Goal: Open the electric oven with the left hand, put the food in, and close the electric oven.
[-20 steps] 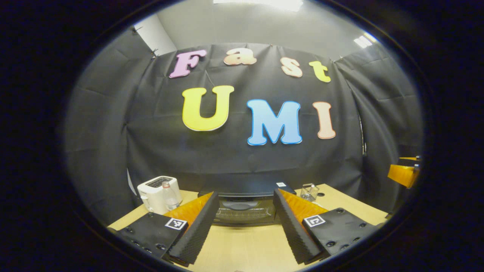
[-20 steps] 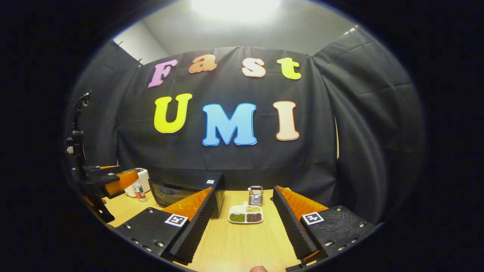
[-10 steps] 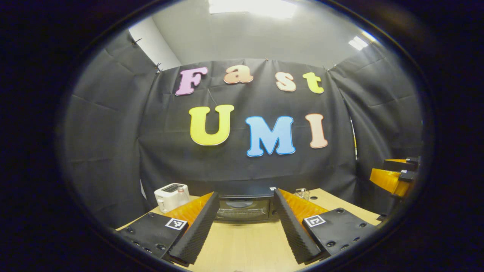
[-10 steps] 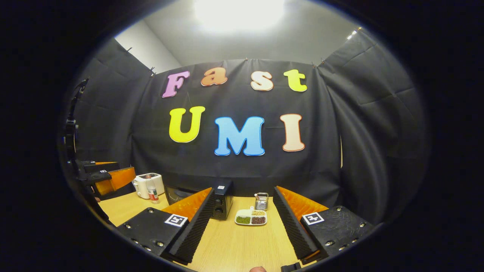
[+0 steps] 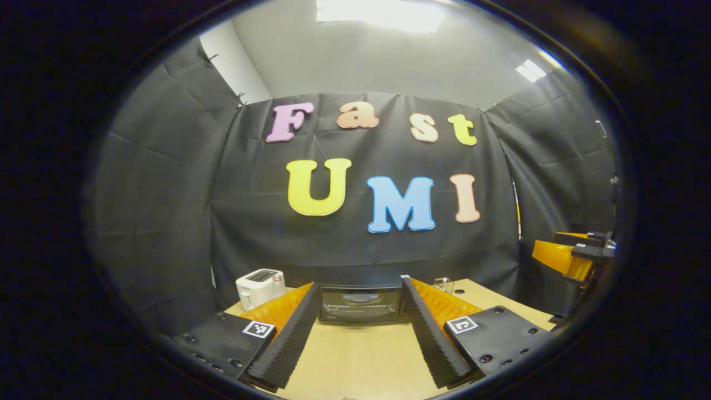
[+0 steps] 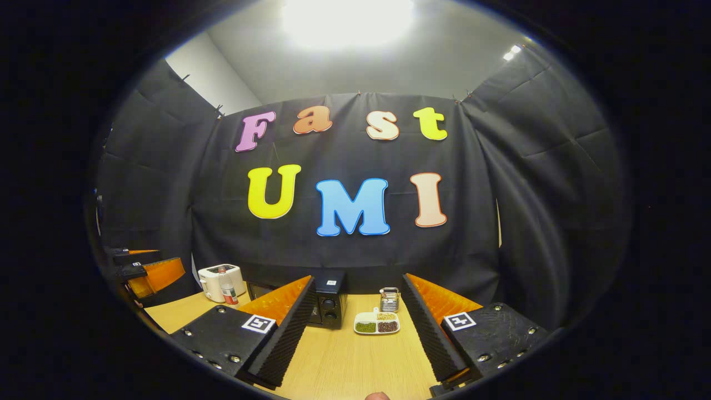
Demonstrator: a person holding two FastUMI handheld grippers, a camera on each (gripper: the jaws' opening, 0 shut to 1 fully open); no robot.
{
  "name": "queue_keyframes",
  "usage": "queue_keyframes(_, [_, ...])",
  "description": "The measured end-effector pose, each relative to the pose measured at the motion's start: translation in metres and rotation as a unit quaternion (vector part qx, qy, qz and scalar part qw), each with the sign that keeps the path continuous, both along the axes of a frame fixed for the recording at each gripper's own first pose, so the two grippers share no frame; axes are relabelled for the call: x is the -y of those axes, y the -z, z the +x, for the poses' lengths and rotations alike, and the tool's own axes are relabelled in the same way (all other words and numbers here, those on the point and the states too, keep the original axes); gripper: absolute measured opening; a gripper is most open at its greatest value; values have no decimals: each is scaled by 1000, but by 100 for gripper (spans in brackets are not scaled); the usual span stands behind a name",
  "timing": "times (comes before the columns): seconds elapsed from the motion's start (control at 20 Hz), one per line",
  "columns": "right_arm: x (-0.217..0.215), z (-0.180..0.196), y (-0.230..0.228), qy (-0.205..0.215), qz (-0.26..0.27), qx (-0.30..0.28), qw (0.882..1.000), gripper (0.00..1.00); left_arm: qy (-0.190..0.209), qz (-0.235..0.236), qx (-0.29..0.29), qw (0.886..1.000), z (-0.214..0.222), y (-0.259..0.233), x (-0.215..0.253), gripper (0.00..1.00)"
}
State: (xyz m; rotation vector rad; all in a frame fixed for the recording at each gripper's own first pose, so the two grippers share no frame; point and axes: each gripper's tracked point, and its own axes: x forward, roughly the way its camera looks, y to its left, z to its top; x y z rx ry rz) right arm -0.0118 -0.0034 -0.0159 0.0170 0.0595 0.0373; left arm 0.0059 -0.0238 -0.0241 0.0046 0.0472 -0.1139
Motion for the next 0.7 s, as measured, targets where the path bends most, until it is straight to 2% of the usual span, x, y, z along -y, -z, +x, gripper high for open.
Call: queue_keyframes(0.7, [-24, 9, -20, -22, -1, 23, 999, 95, -41, 7, 14, 999, -5, -12, -43, 100])
